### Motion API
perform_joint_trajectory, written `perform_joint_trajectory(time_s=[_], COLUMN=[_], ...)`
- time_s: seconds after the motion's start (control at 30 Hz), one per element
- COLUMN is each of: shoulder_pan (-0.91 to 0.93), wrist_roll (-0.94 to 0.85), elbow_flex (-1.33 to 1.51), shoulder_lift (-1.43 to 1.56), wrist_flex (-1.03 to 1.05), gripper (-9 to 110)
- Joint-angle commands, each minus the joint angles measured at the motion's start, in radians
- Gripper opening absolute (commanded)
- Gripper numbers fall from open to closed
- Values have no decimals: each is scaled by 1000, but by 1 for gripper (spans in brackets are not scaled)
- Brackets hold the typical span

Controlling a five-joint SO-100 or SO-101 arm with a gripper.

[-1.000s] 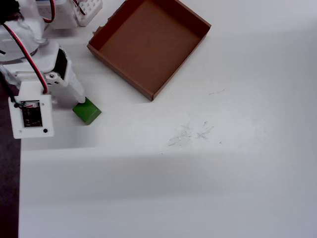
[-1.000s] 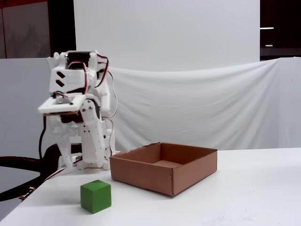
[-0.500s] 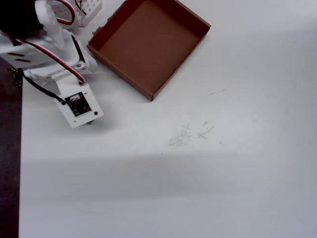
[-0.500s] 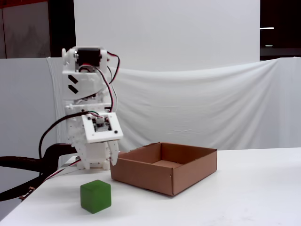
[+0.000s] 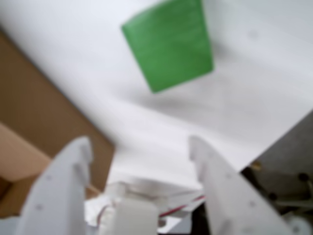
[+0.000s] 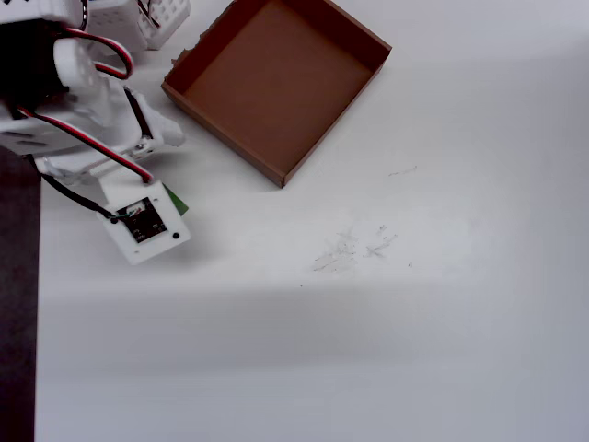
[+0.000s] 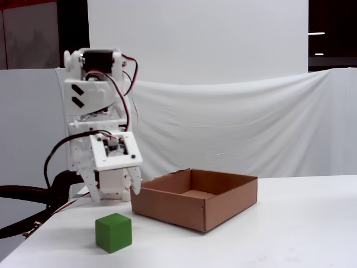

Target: Grasp a green cube and put it in a box.

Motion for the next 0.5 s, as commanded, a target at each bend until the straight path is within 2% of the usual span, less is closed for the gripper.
perform_joint_trajectory(time_s=[0.0, 0.1, 0.47], shoulder_pan=[23, 43, 11], wrist_roll=[-34, -49, -81], elbow_flex=[-67, -92, -178], shoulder_lift=[-21, -69, -212], wrist_flex=[-43, -95, -69], gripper=[28, 28, 28])
